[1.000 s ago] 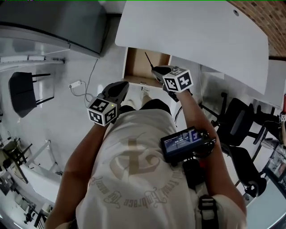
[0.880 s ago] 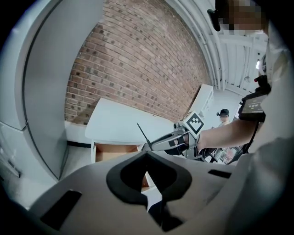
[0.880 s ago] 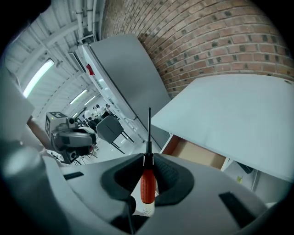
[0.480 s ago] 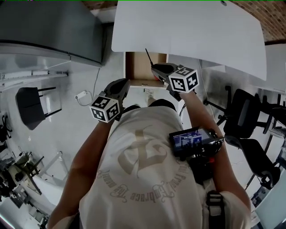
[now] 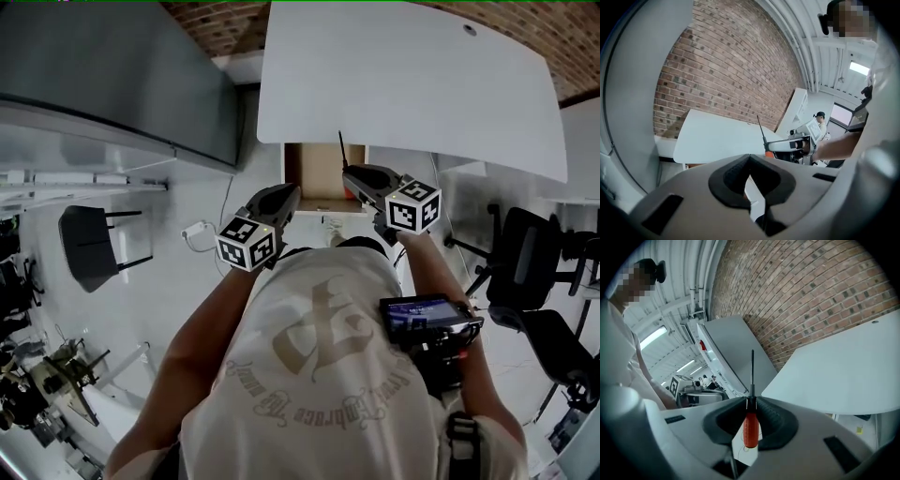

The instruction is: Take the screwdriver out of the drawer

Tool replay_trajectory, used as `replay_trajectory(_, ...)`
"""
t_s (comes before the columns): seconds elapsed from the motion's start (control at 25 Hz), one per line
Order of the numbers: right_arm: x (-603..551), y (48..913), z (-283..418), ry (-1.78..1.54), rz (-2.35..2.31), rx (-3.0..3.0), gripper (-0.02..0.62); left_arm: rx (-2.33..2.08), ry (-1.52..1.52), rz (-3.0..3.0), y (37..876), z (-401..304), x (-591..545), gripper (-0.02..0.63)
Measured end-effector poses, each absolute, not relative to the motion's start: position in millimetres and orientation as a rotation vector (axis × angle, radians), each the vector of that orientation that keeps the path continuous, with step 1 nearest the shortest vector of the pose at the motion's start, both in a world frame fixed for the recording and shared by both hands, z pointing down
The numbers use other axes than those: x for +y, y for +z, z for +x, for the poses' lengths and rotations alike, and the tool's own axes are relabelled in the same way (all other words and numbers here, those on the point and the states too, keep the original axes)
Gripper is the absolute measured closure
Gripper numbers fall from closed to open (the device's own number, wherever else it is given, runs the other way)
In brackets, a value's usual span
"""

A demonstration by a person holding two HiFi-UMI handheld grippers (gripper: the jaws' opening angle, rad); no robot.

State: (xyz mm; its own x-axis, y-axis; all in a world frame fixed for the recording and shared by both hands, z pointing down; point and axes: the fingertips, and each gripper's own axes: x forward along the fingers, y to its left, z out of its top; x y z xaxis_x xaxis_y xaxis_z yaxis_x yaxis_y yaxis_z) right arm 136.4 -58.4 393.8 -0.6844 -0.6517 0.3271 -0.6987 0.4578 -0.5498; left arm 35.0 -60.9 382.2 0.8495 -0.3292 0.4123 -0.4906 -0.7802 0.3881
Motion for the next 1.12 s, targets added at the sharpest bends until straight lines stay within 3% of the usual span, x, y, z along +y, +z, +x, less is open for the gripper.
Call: replay_trajectory(1.12, -56, 382, 136, 0.995, 1.291, -2.644, 0.515, -0.561, 0.447, 2.558, 383, 41, -73, 0.588)
